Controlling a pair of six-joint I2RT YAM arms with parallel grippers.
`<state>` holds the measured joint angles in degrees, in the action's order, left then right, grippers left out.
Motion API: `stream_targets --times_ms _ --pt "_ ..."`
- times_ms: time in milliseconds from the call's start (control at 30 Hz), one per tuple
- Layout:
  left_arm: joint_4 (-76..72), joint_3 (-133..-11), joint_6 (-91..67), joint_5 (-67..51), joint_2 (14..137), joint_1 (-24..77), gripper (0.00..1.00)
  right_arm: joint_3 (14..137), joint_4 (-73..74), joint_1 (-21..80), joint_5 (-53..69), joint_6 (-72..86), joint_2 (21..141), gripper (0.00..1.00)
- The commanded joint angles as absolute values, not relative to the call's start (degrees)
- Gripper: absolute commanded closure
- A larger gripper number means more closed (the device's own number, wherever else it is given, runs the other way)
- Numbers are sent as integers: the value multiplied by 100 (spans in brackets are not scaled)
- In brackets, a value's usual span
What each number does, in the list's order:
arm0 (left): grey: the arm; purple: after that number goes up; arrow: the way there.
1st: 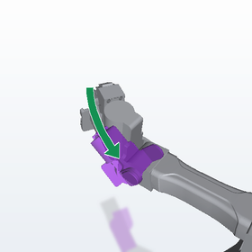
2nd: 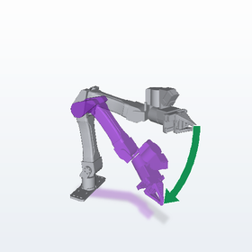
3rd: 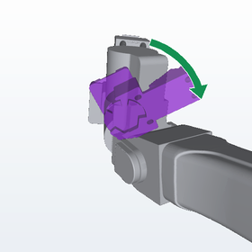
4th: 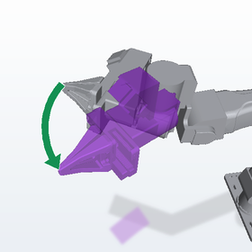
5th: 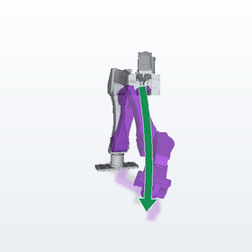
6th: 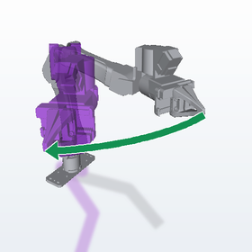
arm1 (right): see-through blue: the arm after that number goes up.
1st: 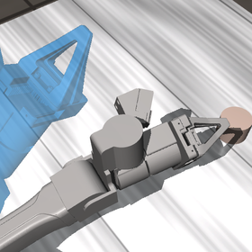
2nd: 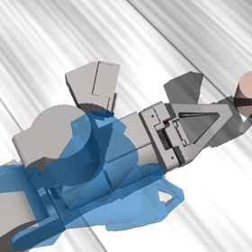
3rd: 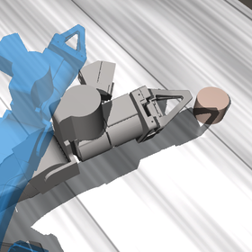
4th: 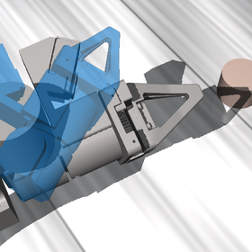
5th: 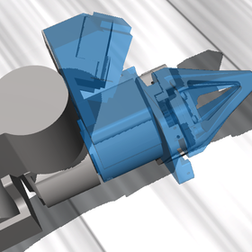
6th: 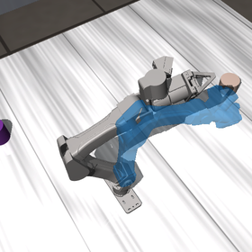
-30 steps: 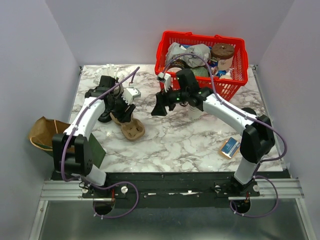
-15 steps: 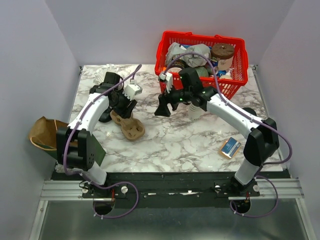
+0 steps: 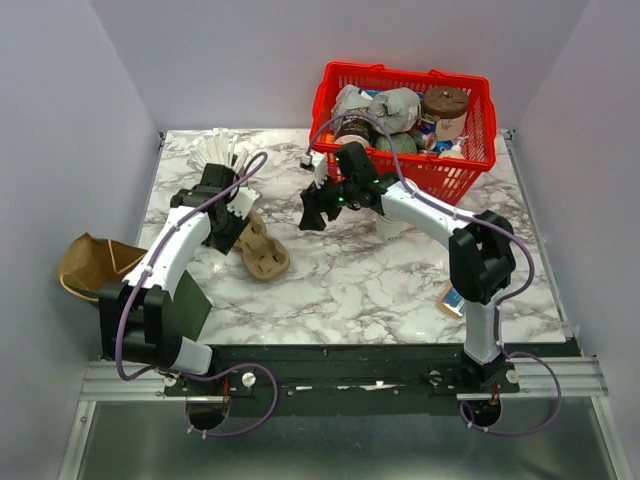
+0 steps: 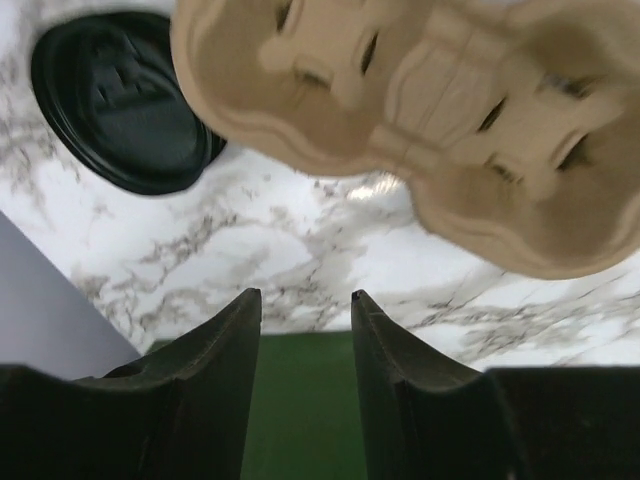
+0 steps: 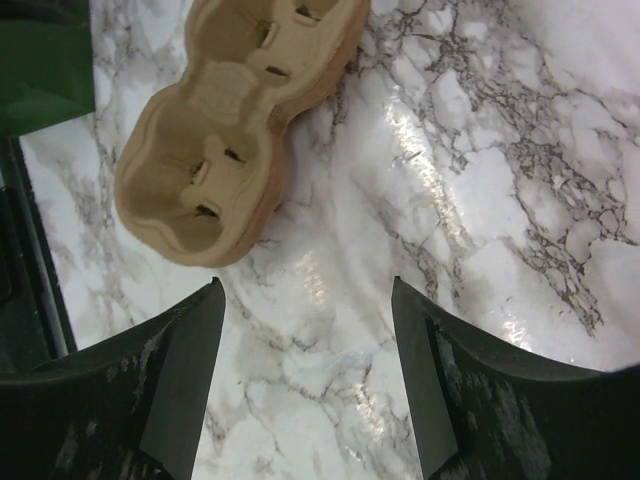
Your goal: Pack the takeout coffee
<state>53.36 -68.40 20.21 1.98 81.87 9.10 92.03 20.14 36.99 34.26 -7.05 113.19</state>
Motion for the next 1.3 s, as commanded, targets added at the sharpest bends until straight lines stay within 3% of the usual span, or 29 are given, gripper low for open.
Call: stream_targets --times_ms 0,500,1267 --pt "5275 -6487 2250 1072 8349 870 51 9624 1714 3726 3077 -703 11768 25" --pt "3534 -6327 2540 1275 9421 870 49 9370 1687 3964 2716 -1037 12287 23" --pt "3296 -7452 1794 422 10459 1784 49 8192 1433 4192 2891 -941 11620 19"
